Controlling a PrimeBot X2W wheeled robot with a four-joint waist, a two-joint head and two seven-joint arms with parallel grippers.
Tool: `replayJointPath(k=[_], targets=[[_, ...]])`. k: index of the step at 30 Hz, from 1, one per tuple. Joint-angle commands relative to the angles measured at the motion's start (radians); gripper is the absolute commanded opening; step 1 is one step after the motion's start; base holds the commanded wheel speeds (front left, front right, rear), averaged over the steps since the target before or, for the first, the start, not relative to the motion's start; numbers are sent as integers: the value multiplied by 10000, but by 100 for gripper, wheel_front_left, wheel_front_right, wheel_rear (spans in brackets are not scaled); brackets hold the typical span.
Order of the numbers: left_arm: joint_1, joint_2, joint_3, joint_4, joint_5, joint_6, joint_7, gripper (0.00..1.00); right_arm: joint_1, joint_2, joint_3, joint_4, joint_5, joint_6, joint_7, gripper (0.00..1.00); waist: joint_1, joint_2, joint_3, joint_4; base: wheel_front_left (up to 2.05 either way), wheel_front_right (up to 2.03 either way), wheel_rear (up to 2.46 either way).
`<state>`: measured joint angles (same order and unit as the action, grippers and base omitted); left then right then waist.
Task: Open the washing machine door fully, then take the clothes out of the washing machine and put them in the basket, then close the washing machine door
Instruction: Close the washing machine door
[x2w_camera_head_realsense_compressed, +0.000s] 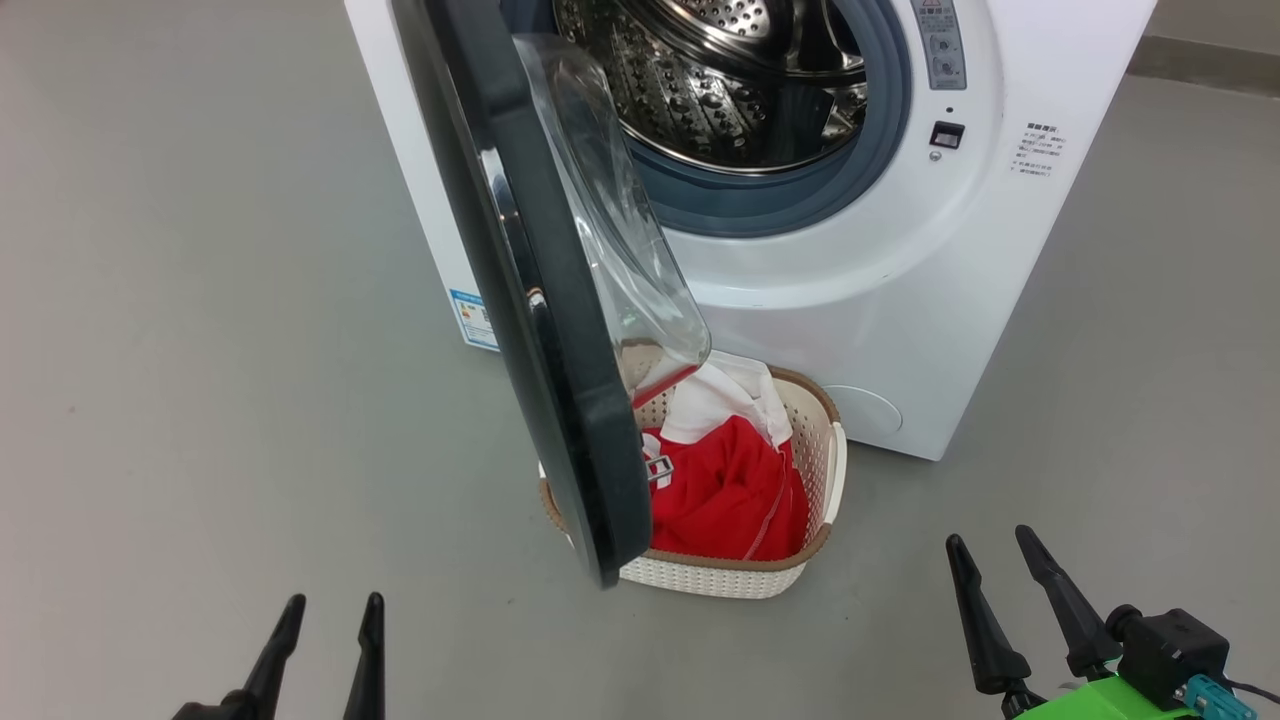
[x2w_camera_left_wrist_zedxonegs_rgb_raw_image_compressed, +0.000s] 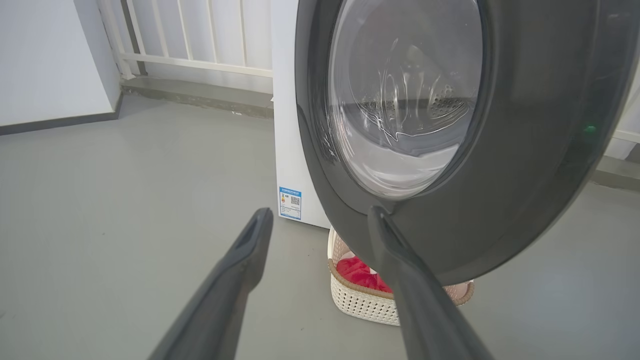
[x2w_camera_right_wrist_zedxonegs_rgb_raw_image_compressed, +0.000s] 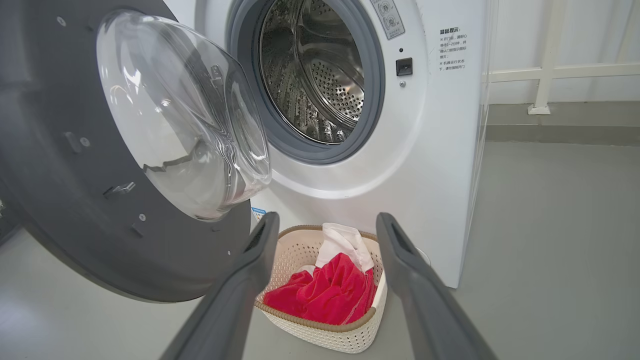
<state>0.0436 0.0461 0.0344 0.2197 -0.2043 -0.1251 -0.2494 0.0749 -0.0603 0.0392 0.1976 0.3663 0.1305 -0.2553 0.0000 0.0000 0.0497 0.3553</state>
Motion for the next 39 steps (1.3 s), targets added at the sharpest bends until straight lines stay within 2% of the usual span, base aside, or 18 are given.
replayJointPath(k=[1,2,3,4,5,6,7,10,12,13,18,21,23,25,27,29,31,39], targets=[[-228,42,325,-310,-104,-56,-124,100,-402,-78,163,-261,-69,2,-65,100,0,0,14,-4,0,0,0],[-243,42,332,-326,-163,-56,-124,100,-408,-78,163,-261,-71,2,-65,100,0,0,20,-11,0,0,0],[-271,42,341,-357,-272,-56,-124,88,-415,-78,163,-261,-73,2,-65,100,0,0,26,-19,0,0,0],[-297,42,350,-405,-464,-56,-124,54,-421,-79,165,-261,-76,2,-65,100,0,0,31,-26,0,0,0],[-330,42,335,-474,-729,-56,-124,32,-427,-80,167,-260,-80,2,-65,100,0,0,39,-34,0,0,0],[-358,42,293,-563,-1004,-56,-124,13,-434,-80,169,-258,-83,2,-65,100,0,0,43,-44,0,0,0],[-382,42,232,-656,-1340,-56,-124,0,-437,-80,173,-253,-84,2,-65,100,0,0,37,-57,0,0,0],[-513,42,47,-808,-3220,-56,-124,0,-447,-78,200,-250,-82,2,-65,100,0,0,57,-102,0,0,0],[-692,42,111,-875,-5497,-56,-124,0,-460,-75,225,-245,-78,2,-65,100,0,0,70,-144,0,0,0],[-692,42,111,-875,-5497,-56,-124,0,-460,-75,225,-245,-78,2,-65,100,0,0,70,-144,0,0,0],[-1077,42,-88,-1290,-10976,-56,-69,0,-516,-73,291,-240,-56,2,-65,100,0,0,137,-326,0,0,0],[-1213,91,163,-1847,-13880,-56,1141,0,-532,-79,286,-246,-39,2,-65,100,0,0,191,-434,0,0,0],[-1198,342,189,-1871,-14887,-56,2558,0,-546,-85,315,-245,-31,2,-65,100,0,0,214,-525,0,0,0],[-1163,774,-45,-1766,-15101,-56,3968,0,-566,-89,354,-243,-24,2,-65,100,0,0,258,-624,0,0,0],[-1115,1254,-640,-1642,-14767,-56,5229,0,-587,-98,391,-244,-15,2,-65,100,0,0,313,-717,0,0,0],[-1136,1458,-942,-1575,-14616,-56,5969,0,-629,-111,418,-244,-5,2,-65,100,0,0,389,-813,0,0,0],[-1247,1558,-984,-1598,-14465,-56,6308,0,-685,-127,431,-242,4,2,-65,100,0,0,465,-915,0,0,0],[-1683,1262,-563,-1759,-14264,-56,6560,0,-845,-158,407,-281,32,2,-65,100,0,0,747,-1356,0,0,0]])
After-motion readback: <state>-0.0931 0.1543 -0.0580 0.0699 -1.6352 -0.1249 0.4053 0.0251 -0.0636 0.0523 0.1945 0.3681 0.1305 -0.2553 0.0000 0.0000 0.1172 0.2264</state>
